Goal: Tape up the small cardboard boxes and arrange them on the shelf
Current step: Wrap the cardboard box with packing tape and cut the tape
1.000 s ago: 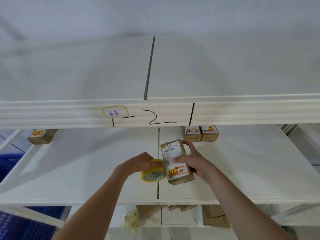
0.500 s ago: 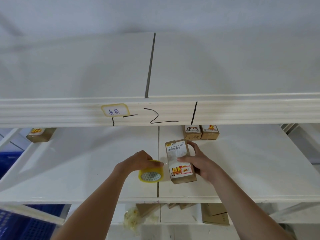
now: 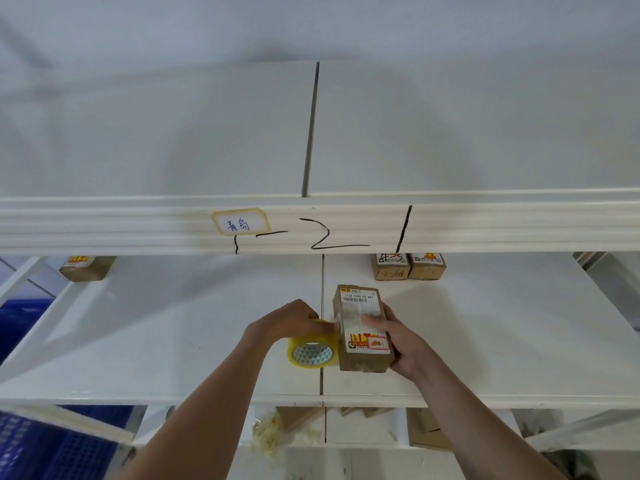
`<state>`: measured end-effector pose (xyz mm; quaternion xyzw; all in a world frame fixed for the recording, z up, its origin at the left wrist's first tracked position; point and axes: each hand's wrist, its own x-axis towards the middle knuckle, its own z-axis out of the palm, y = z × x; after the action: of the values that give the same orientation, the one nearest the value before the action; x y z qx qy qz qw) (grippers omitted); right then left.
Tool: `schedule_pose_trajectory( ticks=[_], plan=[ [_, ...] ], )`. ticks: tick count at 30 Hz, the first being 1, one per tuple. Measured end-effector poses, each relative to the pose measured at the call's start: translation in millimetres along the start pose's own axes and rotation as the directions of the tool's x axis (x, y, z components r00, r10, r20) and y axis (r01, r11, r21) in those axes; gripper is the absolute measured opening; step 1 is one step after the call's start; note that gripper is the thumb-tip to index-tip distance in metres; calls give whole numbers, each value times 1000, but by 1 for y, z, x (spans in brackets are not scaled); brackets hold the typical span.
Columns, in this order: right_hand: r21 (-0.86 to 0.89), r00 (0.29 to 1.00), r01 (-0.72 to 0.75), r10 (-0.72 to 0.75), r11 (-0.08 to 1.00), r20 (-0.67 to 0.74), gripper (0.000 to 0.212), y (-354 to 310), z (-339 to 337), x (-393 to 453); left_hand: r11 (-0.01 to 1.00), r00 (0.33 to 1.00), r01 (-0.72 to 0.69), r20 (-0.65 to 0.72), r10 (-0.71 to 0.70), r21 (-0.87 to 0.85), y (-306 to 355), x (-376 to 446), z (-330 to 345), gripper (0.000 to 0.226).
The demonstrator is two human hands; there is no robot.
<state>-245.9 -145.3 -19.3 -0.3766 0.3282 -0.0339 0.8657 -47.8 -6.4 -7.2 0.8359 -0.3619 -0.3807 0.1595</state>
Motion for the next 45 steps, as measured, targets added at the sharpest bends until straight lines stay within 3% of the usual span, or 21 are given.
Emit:
schedule_pose_trajectory(
  ticks=[5,15,21,26,33,41,45],
  plan=[
    [-59,999,-3,5,998,37,54,1,0,2,997,999,-29,27,27,68,-7,0,-1,56],
    [-319,995,-69,41,945,-95,36,-1,0,7,973,996,-84,51,75,214,1,3,2,57],
    [-620,989,-77,-20,781,-148,40,-7,18,3,959,998,-64,22,61,275,-2,8,6,59],
    [-760,990,-4,-102,649,-93,23,0,35,3,944,996,-38,-69,64,329,8,11,1,52],
    [-787,990,-58,-69,614,-127,48,4,35,9,927,997,-10,-65,37,374,13,9,4,57],
    [-773,989,-89,-35,628,-142,55,-6,20,4,971,995,-60,91,40,231,6,-2,-7,54],
    [-761,981,-117,-47,638,-190,75,-16,21,2,990,991,-76,122,62,115,0,-4,-11,40]
  ],
)
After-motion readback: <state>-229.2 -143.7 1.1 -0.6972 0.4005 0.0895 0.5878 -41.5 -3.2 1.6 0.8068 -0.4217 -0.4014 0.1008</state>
